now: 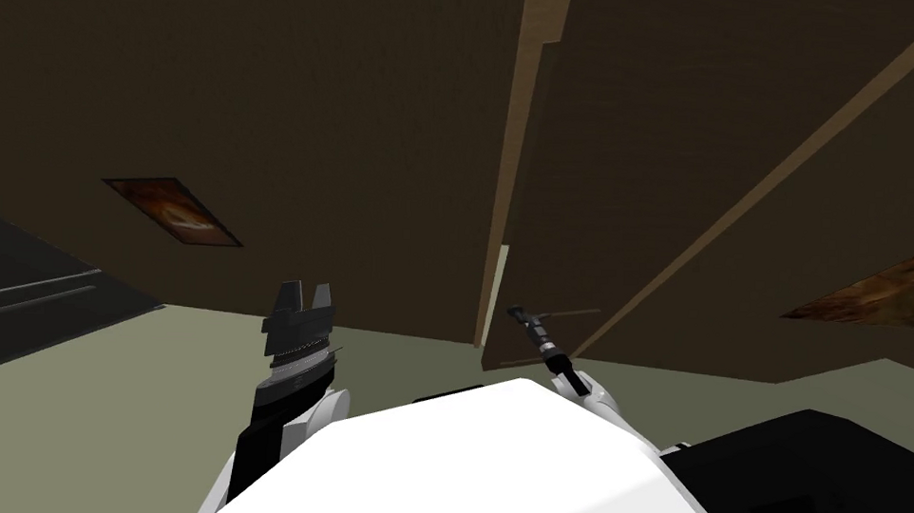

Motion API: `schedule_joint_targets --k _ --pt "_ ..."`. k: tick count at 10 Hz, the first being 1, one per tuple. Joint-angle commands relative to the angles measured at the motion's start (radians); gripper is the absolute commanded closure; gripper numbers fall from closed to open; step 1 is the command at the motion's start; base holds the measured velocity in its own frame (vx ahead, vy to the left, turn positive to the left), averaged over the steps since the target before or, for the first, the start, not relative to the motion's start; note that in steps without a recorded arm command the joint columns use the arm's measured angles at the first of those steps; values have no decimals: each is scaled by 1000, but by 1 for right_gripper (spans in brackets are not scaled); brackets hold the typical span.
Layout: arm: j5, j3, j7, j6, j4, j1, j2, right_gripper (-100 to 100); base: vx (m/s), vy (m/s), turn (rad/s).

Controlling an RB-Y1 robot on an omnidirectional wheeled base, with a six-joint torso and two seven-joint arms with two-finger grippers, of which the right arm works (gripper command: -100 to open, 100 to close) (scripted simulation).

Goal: Pull the door open

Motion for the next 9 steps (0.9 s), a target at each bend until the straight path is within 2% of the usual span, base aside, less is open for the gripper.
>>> schedule_joint_targets --k 1,2,3,4,7,9 --pt "0 0 0 0 0 0 0 100 -111 -33 29" --pt "4 11 -16 -31 6 20 -12 100 -146 -49 143" --pt "6 16 -25 -50 8 30 -21 100 -203 -90 202" --pt "7 18 -30 -60 10 36 -26 100 -175 -60 105" --pt "12 32 -55 -116 18 67 -52 100 -157 -50 117" --pt "14 37 -64 -138 21 78 -62 100 -124 -65 91"
